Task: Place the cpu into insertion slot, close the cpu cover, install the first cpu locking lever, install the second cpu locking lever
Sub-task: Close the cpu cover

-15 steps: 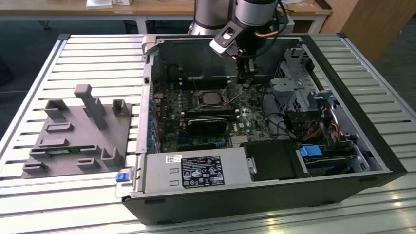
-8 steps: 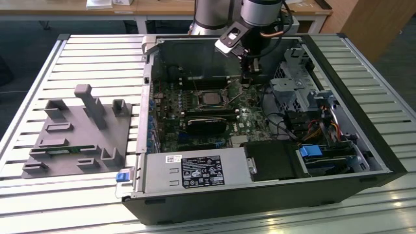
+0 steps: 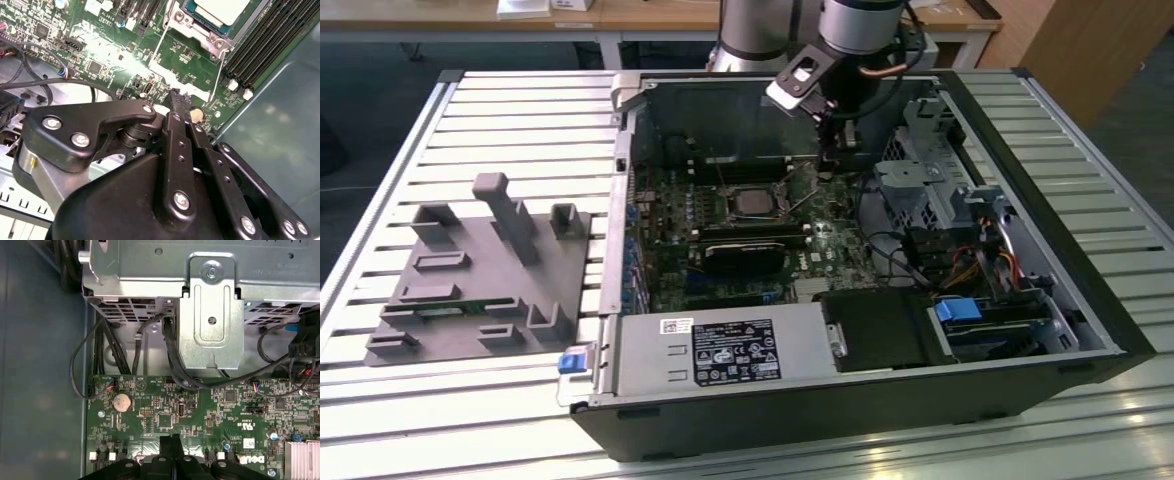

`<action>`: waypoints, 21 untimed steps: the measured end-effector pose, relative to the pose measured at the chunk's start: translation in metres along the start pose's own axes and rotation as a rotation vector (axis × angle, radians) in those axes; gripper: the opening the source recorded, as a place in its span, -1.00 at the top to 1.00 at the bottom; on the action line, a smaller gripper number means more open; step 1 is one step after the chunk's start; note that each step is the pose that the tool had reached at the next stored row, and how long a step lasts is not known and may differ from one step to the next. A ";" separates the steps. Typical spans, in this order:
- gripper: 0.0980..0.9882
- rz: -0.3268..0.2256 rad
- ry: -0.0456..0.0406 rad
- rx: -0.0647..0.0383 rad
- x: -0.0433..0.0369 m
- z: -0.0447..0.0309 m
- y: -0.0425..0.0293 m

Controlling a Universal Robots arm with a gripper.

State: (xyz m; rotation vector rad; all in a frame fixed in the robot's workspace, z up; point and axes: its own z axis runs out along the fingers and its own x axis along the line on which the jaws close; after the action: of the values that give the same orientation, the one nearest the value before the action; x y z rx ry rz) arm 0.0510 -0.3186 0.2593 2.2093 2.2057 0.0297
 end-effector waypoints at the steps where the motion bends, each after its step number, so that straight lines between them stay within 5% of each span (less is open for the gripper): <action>1: 0.98 0.000 0.0000 0.000 0.0000 0.0001 0.0005; 21: 0.98 0.001 -0.0001 0.010 0.0015 0.0123 0.0072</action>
State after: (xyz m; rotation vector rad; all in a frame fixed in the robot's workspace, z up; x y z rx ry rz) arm 0.0584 -0.3171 0.2472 2.2150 2.2103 0.0184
